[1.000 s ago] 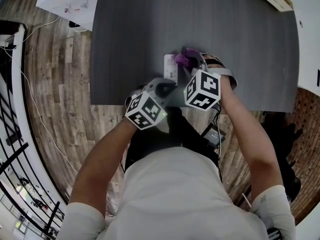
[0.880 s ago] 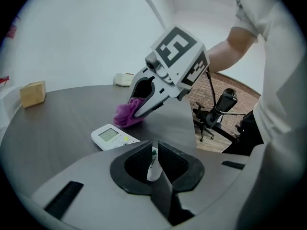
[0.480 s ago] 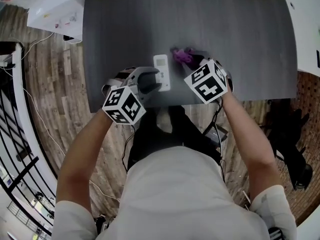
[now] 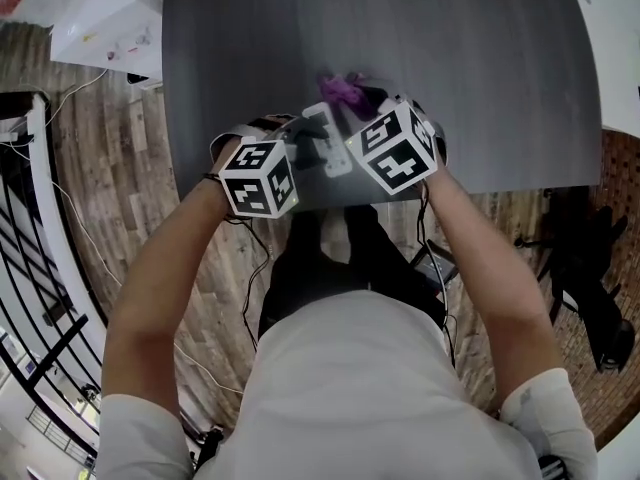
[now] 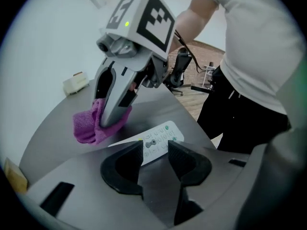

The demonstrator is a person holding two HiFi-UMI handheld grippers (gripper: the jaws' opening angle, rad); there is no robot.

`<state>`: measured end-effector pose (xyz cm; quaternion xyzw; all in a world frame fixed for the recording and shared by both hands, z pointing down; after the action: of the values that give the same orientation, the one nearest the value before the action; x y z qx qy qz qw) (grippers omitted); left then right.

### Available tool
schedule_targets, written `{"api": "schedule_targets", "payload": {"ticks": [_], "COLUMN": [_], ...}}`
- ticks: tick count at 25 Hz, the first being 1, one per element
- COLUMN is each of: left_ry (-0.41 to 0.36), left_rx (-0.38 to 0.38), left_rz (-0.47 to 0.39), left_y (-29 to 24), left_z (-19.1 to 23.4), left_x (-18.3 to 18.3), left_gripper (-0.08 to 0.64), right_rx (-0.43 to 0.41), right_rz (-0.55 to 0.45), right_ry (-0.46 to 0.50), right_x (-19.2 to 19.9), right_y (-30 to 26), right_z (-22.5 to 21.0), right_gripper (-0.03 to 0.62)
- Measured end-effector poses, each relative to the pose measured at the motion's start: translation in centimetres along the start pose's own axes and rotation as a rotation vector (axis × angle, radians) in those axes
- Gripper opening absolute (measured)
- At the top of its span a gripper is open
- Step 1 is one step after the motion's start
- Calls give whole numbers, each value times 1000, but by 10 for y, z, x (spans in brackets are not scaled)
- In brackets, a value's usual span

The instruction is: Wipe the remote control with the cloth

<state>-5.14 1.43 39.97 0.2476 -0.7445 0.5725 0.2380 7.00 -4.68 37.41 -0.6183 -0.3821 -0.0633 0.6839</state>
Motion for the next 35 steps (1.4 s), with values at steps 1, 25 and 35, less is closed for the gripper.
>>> {"api": "schedule_targets", "payload": {"ticks": [1, 25, 35], "left_ry": [-6, 48, 82], "left_rx": [1, 70, 62], "left_rz": [0, 31, 33], "left_y": [2, -10, -9], "left_z": [3, 7, 6], "left_x": [-1, -6, -5], "left_gripper": [149, 150, 150], "right_rx": [10, -163, -232], "right_rz": [-3, 71, 100], "right_ry": [16, 97, 40], "right_x": [-3, 24, 59], "right_y": [0, 0, 27], "right_z": [0, 35, 66], "right_gripper": [101, 101, 101]}}
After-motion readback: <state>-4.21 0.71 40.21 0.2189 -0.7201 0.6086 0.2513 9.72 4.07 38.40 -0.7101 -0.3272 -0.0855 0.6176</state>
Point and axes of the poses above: the fingertips, and each gripper's own axes: y backward along the fingers, z to its left, x out of its underside, the point moved 10 cm from there along y, backward along the fingers, and after that the axes turned 13 degrees about -x, right-handed, at the moved point
